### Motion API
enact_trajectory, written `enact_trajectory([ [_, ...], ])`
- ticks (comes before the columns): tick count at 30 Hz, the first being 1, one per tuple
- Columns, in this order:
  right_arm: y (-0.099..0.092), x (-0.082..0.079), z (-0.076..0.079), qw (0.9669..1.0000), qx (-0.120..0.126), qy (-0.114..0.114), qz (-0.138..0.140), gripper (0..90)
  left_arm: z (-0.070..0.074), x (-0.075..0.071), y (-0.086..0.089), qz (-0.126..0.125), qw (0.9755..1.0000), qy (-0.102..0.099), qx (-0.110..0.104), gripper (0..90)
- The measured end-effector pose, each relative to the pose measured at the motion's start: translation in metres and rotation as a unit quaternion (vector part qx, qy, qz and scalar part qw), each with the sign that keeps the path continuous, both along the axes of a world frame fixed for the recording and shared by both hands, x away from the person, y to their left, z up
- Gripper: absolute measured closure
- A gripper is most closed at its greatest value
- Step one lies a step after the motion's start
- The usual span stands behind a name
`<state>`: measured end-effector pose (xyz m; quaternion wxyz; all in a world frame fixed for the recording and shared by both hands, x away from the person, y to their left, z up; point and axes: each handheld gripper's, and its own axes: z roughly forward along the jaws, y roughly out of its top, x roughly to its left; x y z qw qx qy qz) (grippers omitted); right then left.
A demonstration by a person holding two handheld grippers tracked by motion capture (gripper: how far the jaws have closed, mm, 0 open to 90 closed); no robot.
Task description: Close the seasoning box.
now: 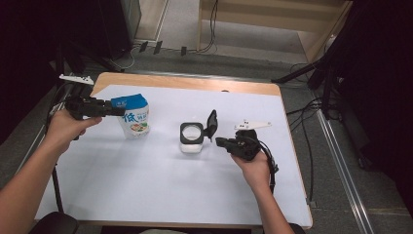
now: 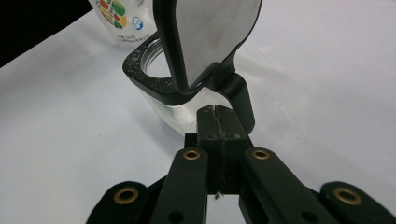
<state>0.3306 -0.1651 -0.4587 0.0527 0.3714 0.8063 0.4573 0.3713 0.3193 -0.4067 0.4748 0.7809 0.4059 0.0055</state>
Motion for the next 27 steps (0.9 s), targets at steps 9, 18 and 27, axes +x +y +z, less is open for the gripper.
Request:
enact_trajectory([
  [9,-0.002,0.006,0.003,1.0,0.005,-0.003,-0.008,90.0,-0.009,-0.012,-0.005,-0.001,0.9998,-0.004,0.017,36.9],
  [18,-0.005,0.021,0.006,0.9996,0.019,0.001,-0.02,90.0,-0.02,-0.025,-0.003,0.006,1.0,-0.006,0.005,37.0],
  [27,-0.002,0.032,0.014,0.9996,0.025,-0.003,-0.014,90.0,-0.033,-0.036,-0.005,0.017,0.9998,0.004,0.011,37.4],
])
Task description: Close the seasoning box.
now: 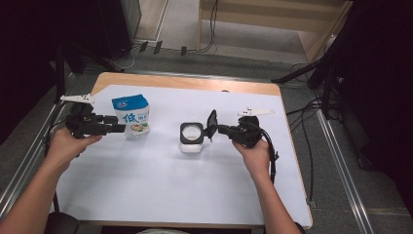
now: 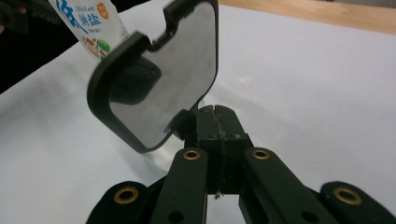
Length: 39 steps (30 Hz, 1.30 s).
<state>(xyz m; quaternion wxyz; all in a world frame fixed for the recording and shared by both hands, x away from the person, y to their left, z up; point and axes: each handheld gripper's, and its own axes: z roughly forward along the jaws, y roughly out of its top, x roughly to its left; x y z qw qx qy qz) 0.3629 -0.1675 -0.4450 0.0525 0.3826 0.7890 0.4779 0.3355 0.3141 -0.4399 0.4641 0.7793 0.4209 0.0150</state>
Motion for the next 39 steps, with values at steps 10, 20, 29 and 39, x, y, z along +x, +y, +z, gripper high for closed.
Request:
enact_trajectory([
  [10,0.007,0.006,0.008,0.9999,0.009,-0.008,0.007,90.0,-0.013,-0.012,-0.004,-0.004,0.9999,0.003,0.012,38.2],
  [20,0.012,0.005,0.009,0.9998,0.011,-0.012,0.008,90.0,-0.017,-0.026,-0.004,-0.011,0.9999,-0.001,0.002,38.9],
  [29,0.015,0.003,0.01,0.9998,0.013,-0.015,0.01,90.0,-0.015,-0.033,-0.014,-0.013,0.9999,-0.009,0.004,39.1],
  [39,0.022,0.004,0.009,0.9996,0.018,-0.013,0.016,90.0,-0.017,-0.035,-0.016,-0.02,0.9997,-0.012,0.011,39.2],
])
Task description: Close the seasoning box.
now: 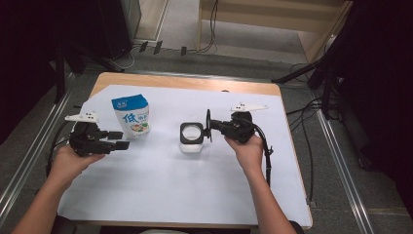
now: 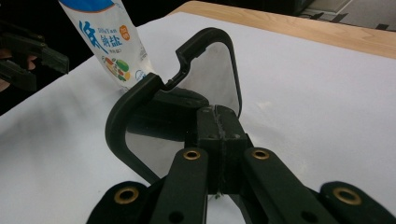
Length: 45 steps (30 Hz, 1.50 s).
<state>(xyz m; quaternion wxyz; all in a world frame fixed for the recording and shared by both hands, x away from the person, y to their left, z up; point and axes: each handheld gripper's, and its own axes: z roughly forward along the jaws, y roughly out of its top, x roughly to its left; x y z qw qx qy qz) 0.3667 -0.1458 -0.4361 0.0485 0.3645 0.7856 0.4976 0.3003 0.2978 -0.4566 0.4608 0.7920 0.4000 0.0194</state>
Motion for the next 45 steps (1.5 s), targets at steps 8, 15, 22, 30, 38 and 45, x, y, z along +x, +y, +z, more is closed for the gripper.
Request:
enact_trajectory([
  [8,0.006,0.001,-0.002,1.0,0.001,-0.002,0.004,90.0,-0.001,0.0,0.002,0.001,1.0,0.002,-0.008,39.3],
  [15,0.009,0.003,-0.004,1.0,0.002,0.0,0.006,90.0,-0.002,0.001,0.002,-0.005,1.0,0.003,-0.003,39.4],
  [22,0.013,0.004,-0.006,0.9999,0.001,0.003,0.011,90.0,-0.003,0.001,0.001,-0.007,0.9999,0.005,-0.007,39.4],
  [30,0.023,0.005,-0.012,0.9997,-0.01,0.01,0.02,90.0,-0.005,0.002,0.001,-0.006,1.0,0.007,-0.003,39.4],
  [38,0.027,0.006,-0.016,0.9995,-0.017,0.012,0.025,90.0,-0.006,0.001,0.0,-0.008,0.9999,0.008,0.0,39.3],
  [45,0.025,0.005,-0.014,0.9995,-0.025,-0.001,0.019,84.4,-0.005,0.001,0.0,-0.009,1.0,0.002,-0.002,39.0],
])
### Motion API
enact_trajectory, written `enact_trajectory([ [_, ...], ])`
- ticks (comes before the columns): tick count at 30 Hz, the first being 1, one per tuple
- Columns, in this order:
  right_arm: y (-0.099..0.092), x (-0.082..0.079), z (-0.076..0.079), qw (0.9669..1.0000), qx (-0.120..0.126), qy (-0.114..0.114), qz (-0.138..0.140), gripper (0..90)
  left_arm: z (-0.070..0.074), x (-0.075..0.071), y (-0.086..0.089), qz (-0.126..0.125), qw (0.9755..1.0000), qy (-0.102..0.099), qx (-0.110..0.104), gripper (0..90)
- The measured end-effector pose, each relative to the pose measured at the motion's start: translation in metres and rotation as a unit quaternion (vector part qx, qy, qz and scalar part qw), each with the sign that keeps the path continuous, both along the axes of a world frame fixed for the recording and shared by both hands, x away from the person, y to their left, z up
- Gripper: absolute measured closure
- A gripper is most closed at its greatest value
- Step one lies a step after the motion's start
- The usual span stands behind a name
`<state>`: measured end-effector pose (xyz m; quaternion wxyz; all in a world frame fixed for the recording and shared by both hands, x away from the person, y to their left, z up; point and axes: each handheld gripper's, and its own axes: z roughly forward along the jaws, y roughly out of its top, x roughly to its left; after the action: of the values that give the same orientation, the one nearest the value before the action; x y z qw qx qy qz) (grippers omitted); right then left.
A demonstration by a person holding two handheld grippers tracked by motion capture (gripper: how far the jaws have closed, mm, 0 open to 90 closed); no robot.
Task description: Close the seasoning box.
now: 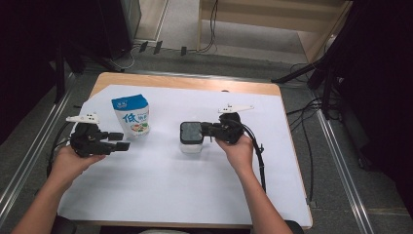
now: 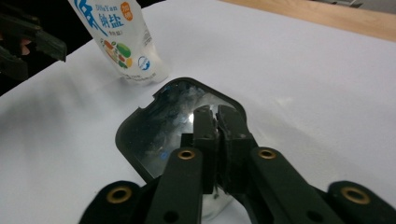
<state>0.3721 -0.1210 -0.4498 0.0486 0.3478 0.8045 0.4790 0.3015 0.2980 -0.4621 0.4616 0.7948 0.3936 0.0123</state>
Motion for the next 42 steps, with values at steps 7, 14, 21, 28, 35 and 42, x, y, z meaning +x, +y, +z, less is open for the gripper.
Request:
enact_trajectory([
  [7,-0.01,0.001,0.001,0.9996,-0.003,-0.021,-0.016,65.7,-0.002,0.001,-0.003,-0.004,1.0,0.003,0.005,38.3],
  [14,-0.027,0.002,0.0,0.999,0.0,-0.019,-0.041,63.3,-0.002,0.001,-0.004,-0.006,1.0,0.003,0.007,38.2],
  [21,-0.047,0.001,-0.003,0.9976,0.002,-0.018,-0.067,62.8,-0.003,0.002,-0.006,-0.006,1.0,0.002,0.006,38.2],
  [28,-0.064,-0.004,-0.008,0.9958,-0.003,-0.031,-0.086,61.5,-0.003,0.004,-0.006,-0.012,0.9999,0.003,-0.005,38.0],
  [35,-0.082,-0.011,-0.012,0.9934,-0.007,-0.035,-0.109,58.6,-0.004,0.006,-0.008,-0.015,0.9999,0.004,0.003,38.0],
  [42,-0.101,-0.02,-0.016,0.9899,-0.008,-0.04,-0.136,55.9,-0.005,0.01,-0.011,-0.015,0.9999,0.002,0.005,38.0],
])
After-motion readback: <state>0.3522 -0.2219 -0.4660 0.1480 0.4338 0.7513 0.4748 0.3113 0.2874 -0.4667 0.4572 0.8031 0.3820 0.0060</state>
